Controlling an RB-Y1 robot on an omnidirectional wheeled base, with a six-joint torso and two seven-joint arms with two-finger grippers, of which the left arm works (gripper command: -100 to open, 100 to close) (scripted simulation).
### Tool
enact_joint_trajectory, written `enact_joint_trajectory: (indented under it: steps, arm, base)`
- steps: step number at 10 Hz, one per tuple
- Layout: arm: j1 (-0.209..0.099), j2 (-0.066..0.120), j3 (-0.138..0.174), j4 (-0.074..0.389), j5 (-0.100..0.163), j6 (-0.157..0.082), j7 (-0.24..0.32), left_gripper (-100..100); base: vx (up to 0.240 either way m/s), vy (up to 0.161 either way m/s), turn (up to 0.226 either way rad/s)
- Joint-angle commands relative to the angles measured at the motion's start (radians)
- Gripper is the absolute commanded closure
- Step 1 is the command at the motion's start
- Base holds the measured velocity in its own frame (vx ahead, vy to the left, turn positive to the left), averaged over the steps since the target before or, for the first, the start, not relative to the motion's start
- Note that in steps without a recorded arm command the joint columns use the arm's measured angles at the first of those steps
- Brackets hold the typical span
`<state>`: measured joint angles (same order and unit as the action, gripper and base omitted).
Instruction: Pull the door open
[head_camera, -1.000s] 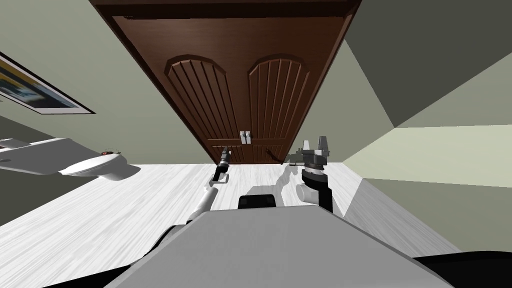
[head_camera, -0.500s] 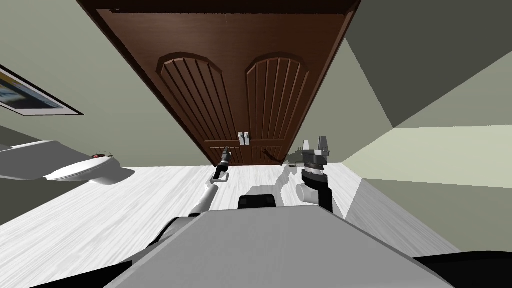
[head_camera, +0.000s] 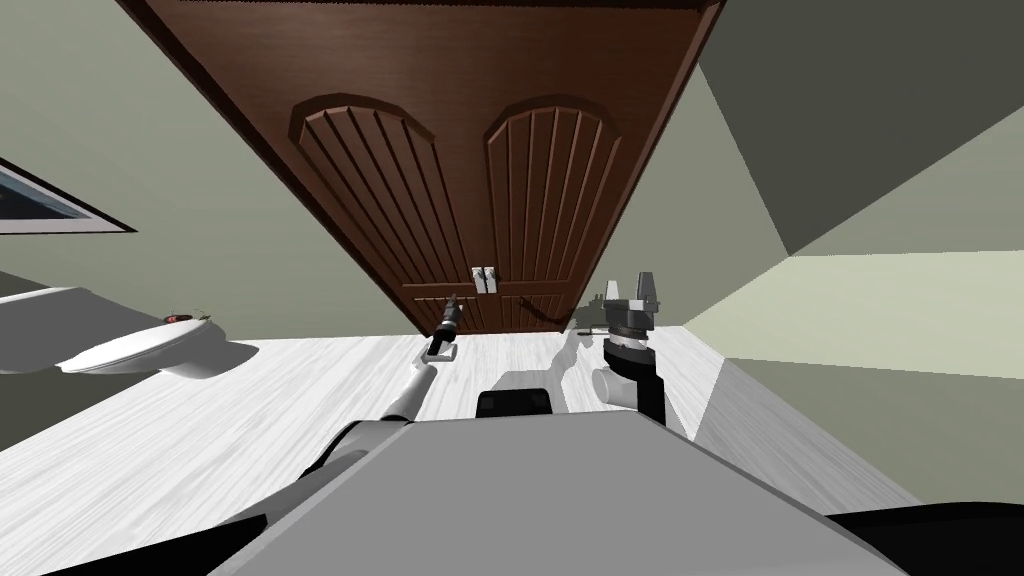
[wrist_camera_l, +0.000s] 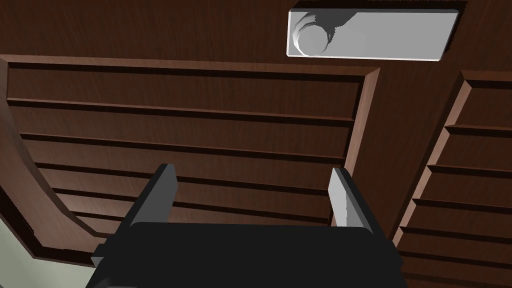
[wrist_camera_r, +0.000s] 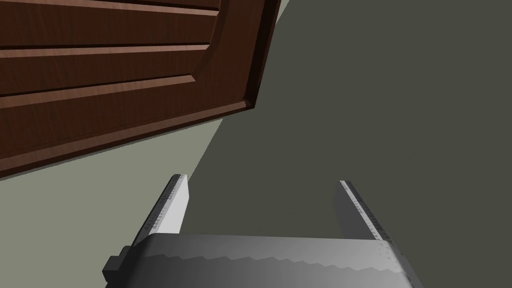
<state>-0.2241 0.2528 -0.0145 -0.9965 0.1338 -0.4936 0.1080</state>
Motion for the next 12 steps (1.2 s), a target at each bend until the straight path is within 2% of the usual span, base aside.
enact_joint_trajectory:
  steps: [1, 2, 3, 6, 7, 12]
  arm:
    - [-0.023, 0.006, -0.001, 0.045, 0.003, 0.000, 0.008, -100]
    - [-0.038, 0.010, -0.002, 0.072, 0.005, 0.000, 0.013, -100]
    - [-0.038, 0.010, -0.002, 0.072, 0.005, 0.000, 0.013, -100]
    - [-0.080, 0.021, -0.004, 0.149, 0.011, -0.001, 0.028, -100]
    - [-0.080, 0.021, -0.004, 0.149, 0.011, -0.001, 0.028, -100]
    - [-0.154, 0.039, -0.008, 0.282, 0.021, -0.002, 0.054, -100]
  base:
    - [0.083, -0.011, -0.031]
    - [0.095, -0.025, -0.013]
    - [0.067, -0.025, -0.030]
    - [0.075, -0.014, -0.020]
    - [0.063, -0.010, -0.009]
    - [0.105, -0.022, -0.028]
